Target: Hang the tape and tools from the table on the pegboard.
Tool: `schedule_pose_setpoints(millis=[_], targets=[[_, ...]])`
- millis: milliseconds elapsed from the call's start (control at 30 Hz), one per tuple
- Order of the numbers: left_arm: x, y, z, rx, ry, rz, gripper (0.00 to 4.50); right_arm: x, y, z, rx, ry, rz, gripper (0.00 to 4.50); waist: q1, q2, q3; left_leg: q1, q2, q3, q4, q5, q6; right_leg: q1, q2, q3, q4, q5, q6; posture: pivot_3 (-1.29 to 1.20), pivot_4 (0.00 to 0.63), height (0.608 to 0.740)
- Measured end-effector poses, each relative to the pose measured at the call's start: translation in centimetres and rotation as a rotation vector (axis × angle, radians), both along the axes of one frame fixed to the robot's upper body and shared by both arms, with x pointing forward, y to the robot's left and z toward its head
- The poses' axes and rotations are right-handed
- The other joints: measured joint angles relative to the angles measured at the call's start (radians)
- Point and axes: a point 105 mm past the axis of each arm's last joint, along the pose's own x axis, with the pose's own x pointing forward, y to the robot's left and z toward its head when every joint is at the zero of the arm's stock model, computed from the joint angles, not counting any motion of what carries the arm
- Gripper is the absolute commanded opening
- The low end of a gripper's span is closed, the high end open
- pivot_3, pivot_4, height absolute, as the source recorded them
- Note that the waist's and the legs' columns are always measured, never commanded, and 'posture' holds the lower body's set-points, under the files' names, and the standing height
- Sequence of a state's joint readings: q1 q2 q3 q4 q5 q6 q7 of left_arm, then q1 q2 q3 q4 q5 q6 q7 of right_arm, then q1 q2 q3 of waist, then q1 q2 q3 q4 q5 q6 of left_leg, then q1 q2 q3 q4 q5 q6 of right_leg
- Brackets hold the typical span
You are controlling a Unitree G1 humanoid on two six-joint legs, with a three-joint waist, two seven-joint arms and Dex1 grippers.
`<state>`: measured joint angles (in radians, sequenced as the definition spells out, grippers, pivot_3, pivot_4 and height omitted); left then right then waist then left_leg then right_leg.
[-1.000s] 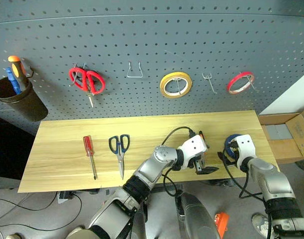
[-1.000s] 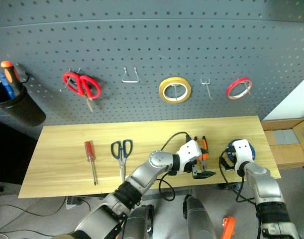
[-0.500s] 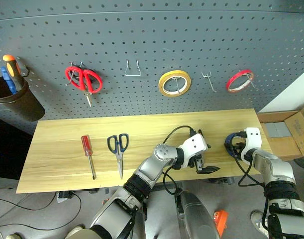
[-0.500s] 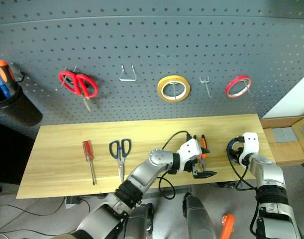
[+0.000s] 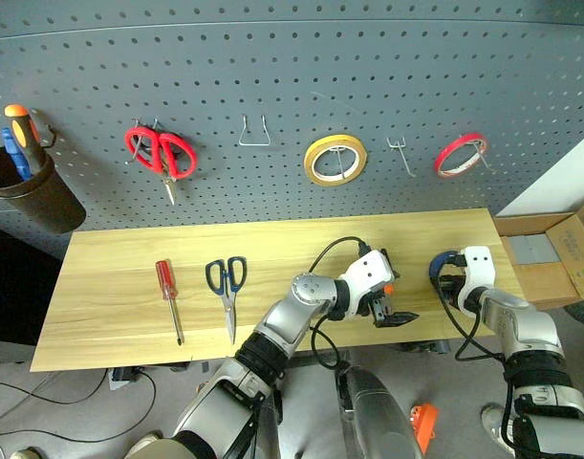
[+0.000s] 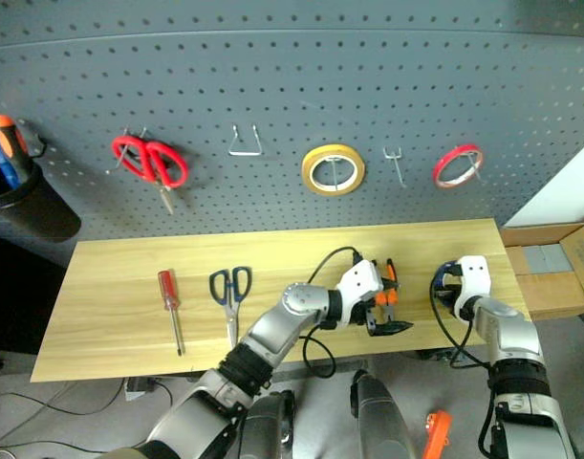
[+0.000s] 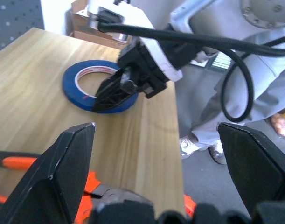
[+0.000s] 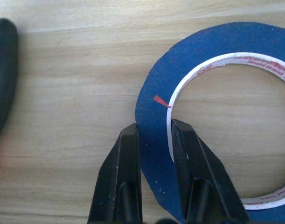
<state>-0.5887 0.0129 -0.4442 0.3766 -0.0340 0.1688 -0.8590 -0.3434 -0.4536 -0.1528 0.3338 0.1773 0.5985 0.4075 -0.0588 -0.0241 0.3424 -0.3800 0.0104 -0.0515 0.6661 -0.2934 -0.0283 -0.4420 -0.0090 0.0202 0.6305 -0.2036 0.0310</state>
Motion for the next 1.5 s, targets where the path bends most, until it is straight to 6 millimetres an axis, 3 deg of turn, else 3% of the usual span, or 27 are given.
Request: schedule_pose_setpoints(millis=[167,300,500,600,767,933,1067,1233,1333,1500], targets=[[-1.6,3.6,-0.3,-0.038,0.059,0.069,4.5,-4.0,3.0,-0.1,-0.192,-0.096,0.16,0.35,0.0,0.01,-0.008,-0.007,0.001,0.002,-0.002,0.003,-0.006,-0.015,-0.007,0.002,0.011,0.0,-0.001,-0.09,0.236,0.74],[-3.1,7.3,-0.2,-0.063,0.153,0.167,4.5,-6.6,6.5,2.2,-0.275,-0.273,0.233,0.35,0.0,0.012,-0.026,-0.01,-0.003,0.002,0.0,0.006,-0.012,-0.018,-0.011,0.003,0.013,-0.002,0.004,-0.08,0.177,0.74],[-3.5,10.6,3.2,-0.164,0.16,0.335,4.5,-7.3,10.4,6.4,-0.369,-0.55,0.303,0.35,0.002,0.003,-0.084,-0.01,-0.004,0.0,0.011,0.005,-0.01,-0.011,-0.01,0.0,0.012,0.002,0.009,-0.04,0.111,0.74],[-3.3,12.4,4.5,-0.216,0.179,0.445,4.5,-6.3,11.7,8.8,-0.437,-0.71,0.347,0.35,0.0,0.0,-0.105,-0.002,-0.01,0.001,0.012,0.007,-0.008,-0.004,-0.01,0.0,0.01,0.005,0.007,-0.02,0.091,0.74],[-3.0,13.0,5.4,-0.258,0.181,0.519,4.5,-4.0,13.1,11.5,-0.476,-0.89,0.391,0.35,0.007,-0.007,-0.146,0.007,-0.011,-0.002,0.012,0.008,-0.007,0.006,-0.009,-0.002,0.011,0.002,0.002,0.01,0.074,0.74],[-1.9,12.8,5.8,-0.263,0.16,0.528,4.5,-0.6,13.5,10.6,-0.45,-0.877,0.445,0.35,0.024,-0.01,-0.163,0.009,-0.013,-0.002,0.012,0.008,-0.006,0.008,-0.01,0.001,0.013,0.005,0.004,0.04,0.064,0.74],[-1.2,12.4,6.5,-0.274,0.13,0.518,4.5,2.5,12.2,10.1,-0.382,-0.782,0.454,0.35,0.03,-0.009,-0.165,0.017,-0.013,-0.003,0.01,0.008,-0.006,0.016,-0.01,0.0,0.012,0.004,0.001,0.04,0.063,0.74],[-0.9,12.6,6.2,-0.271,0.138,0.533,4.5,3.8,9.7,9.5,-0.292,-0.69,0.396,0.35,0.033,-0.008,-0.167,0.017,-0.012,-0.004,0.009,0.008,-0.006,0.016,-0.01,-0.001,0.012,0.004,0.0,0.04,0.063,0.74],[-0.9,12.5,6.3,-0.277,0.133,0.532,4.5,3.9,9.5,8.7,-0.244,-0.64,0.381,0.35,0.033,-0.008,-0.168,0.017,-0.012,-0.004,0.01,0.008,-0.006,0.016,-0.01,0.0,0.013,0.004,0.0,0.04,0.067,0.74],[-0.9,12.3,6.3,-0.278,0.132,0.527,4.5,3.7,9.9,8.6,-0.192,-0.623,0.372,1.93,0.032,-0.005,-0.174,0.018,-0.013,-0.004,0.01,0.008,-0.005,0.017,-0.01,0.0,0.014,0.004,0.001,0.03,0.07,0.74]])
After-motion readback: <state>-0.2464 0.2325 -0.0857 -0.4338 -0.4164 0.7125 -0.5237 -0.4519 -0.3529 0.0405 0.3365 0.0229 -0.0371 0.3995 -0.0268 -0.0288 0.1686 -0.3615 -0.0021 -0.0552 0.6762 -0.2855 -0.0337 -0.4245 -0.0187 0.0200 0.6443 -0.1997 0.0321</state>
